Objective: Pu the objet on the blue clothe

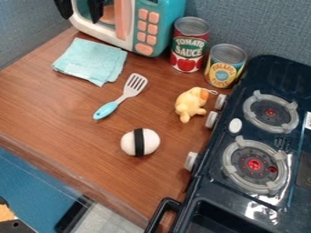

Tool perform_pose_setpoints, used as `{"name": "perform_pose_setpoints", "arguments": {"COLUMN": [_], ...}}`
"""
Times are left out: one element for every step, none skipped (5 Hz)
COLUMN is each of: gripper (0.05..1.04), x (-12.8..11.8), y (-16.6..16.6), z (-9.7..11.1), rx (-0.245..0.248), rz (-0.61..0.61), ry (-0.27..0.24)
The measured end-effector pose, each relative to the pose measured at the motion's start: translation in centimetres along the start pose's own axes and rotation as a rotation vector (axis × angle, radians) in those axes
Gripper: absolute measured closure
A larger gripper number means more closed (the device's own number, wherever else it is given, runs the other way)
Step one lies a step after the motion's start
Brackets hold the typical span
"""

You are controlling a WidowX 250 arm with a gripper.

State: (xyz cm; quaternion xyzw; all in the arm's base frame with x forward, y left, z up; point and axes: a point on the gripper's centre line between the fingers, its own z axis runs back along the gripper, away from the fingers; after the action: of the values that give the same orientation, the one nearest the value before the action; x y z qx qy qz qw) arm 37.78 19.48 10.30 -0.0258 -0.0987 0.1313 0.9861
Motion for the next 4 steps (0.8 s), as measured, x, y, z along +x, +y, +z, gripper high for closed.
{"name": "perform_pose_setpoints", "arguments": {"gripper": [0.084,0.084,0.084,0.085], "x": [-0.5,-0.9,-2.0,-4.0], "y": [0.1,-1.2,-2.5,-6.0], "z": [-1.6,-2.0,-2.5,0.5], "rx": [-0.011,0.002,-0.003,0.015], "rz": [0.007,-0.010,-0.018,-0.081], "ry": [0.043,0.089,0.106,0.086]}}
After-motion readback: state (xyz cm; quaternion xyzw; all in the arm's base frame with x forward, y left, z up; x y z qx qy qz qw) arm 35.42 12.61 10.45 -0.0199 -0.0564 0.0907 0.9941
